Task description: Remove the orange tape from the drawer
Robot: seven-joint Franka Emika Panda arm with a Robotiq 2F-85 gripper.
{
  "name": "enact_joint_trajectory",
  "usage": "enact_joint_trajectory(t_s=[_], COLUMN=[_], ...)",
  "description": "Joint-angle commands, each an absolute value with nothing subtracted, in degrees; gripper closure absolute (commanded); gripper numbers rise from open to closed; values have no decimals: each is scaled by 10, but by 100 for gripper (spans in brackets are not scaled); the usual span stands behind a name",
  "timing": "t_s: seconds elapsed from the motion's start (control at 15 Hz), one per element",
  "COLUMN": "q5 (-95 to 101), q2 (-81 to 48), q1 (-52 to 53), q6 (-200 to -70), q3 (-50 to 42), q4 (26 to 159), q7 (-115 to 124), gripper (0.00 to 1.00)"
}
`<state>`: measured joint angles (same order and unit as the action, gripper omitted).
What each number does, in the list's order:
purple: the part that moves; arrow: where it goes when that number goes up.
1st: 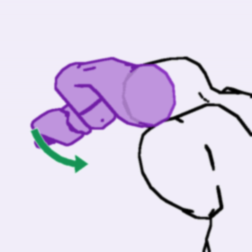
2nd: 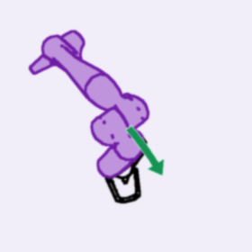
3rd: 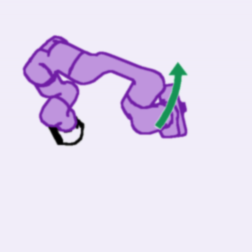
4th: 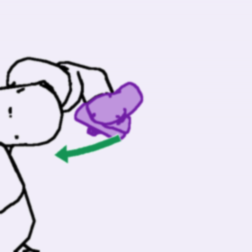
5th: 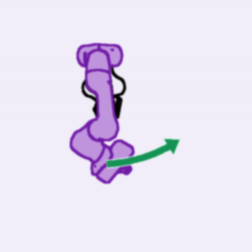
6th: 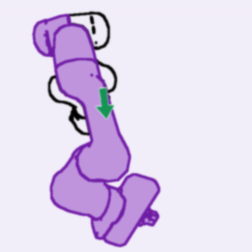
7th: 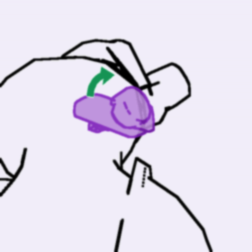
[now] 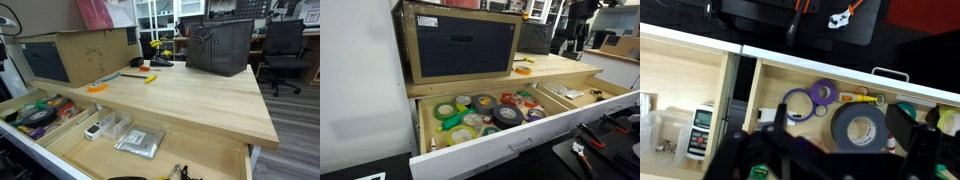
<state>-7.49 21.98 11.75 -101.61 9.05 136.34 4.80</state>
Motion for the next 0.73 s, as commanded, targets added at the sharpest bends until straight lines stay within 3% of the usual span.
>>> enact_joint_trajectory(t_s=[0.0, 0.67], q5=[-88, -79], q2=[222, 221], q1=[110, 105], q6=[-971, -973], q3=[92, 95], q4=[1339, 1342], q7=[57, 51], gripper=[0, 0])
